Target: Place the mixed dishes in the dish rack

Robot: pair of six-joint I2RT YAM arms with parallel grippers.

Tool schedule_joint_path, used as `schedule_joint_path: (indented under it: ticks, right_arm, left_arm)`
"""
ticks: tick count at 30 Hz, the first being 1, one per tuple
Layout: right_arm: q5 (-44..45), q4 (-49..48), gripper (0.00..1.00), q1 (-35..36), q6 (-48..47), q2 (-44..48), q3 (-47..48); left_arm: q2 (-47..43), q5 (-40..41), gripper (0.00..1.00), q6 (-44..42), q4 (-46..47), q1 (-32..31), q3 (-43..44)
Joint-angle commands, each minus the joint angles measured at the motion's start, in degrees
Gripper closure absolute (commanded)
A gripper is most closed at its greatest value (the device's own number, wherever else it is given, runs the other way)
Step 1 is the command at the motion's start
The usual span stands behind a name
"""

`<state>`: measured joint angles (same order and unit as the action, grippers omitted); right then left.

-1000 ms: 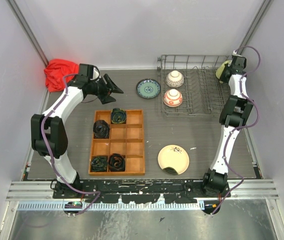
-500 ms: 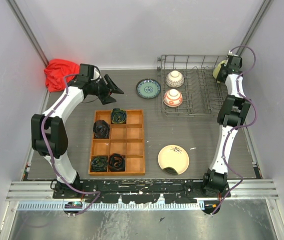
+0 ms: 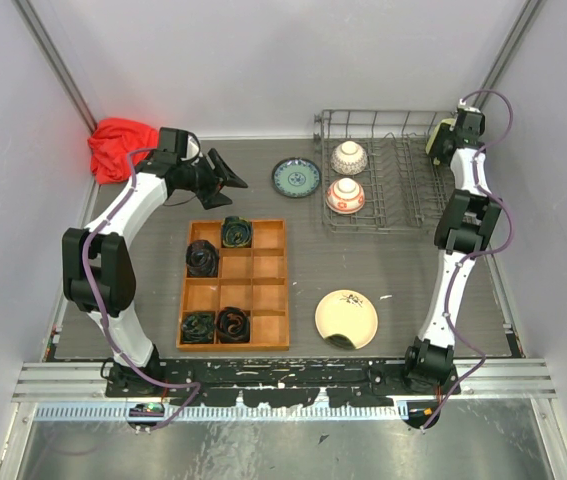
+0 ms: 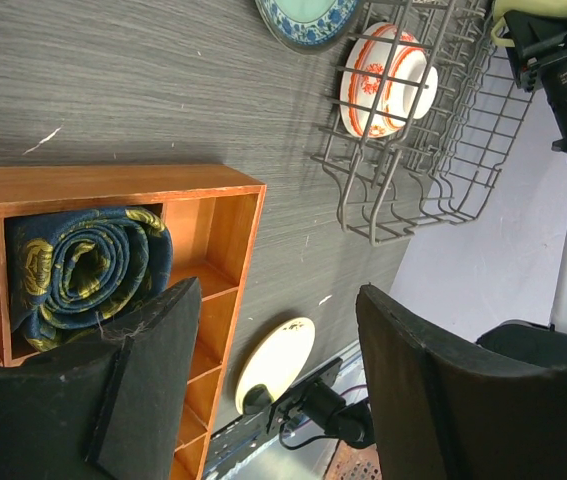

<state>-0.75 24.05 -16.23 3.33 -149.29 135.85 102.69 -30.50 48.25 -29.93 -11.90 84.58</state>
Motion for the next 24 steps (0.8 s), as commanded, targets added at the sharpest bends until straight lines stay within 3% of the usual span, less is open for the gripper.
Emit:
schedule_joint_path:
  ticks: [1,16,24]
  right_arm:
    - [1.72,-4.94,0.44,-0.02,0.01,7.22,-3.23]
    - [-2.75,-12.39,0.36,-0.39,0.56,22.71,-23.03]
    - [-3.67,-14.52,0.35,-0.32,1.75,31.99,-31.74]
  left_arm:
    - [-0.22,-0.35,0.3,-0.41,0.12,-0.3,0.95]
    - [-4.29,3.66,0.25,-3.99,-5.92,-0.3,0.41]
    - [-15.4,18.3,0.22,-4.48,-15.21,0.73,-3.35]
